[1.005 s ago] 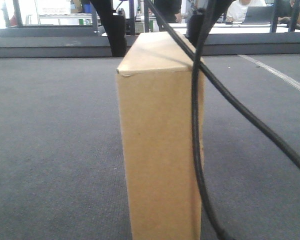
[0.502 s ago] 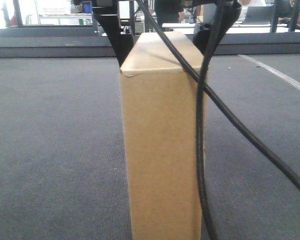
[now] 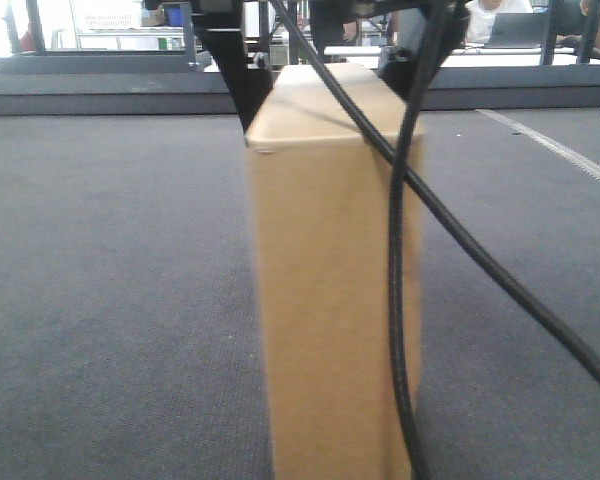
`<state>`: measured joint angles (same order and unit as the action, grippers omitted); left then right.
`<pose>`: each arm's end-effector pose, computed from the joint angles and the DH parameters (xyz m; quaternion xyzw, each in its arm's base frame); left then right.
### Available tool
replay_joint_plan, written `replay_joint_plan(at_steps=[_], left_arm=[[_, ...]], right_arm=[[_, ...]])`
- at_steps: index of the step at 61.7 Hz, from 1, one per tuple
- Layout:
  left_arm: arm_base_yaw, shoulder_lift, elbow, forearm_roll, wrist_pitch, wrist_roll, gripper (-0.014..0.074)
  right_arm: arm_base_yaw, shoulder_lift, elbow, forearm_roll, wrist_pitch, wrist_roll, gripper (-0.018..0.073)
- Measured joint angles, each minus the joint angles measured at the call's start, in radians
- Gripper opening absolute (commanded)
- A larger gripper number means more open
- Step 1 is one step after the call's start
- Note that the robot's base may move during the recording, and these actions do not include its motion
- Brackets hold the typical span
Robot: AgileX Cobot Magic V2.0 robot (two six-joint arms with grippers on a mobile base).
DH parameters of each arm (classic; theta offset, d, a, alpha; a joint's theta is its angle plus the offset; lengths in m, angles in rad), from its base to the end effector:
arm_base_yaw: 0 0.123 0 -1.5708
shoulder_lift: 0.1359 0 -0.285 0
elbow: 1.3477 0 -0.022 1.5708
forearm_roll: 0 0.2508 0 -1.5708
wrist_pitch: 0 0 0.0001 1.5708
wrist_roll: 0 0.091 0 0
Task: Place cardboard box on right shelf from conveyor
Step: 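Lift the tan box off the conveyor with the right gripper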
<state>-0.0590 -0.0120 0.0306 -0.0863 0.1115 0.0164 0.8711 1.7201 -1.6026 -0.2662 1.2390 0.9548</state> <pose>0.0566 -0.0042 0.1934 -0.0004 0.7220 -0.0478 0.6903 0.2482 0.2597 0.3270 0.0171 0.9801 0.0380 0.1943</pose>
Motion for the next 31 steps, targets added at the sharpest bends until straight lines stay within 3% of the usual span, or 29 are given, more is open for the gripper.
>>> replay_joint_plan(at_steps=[5,31], left_arm=[[0.000,0.000,0.000,0.000,0.000,0.000,-0.0119],[0.000,0.000,0.000,0.000,0.000,0.000,-0.0119]], right_arm=[[0.000,0.000,0.000,0.000,0.000,0.000,0.0337],[-0.035,-0.063,0.004,0.001,0.000,-0.043,0.0340]])
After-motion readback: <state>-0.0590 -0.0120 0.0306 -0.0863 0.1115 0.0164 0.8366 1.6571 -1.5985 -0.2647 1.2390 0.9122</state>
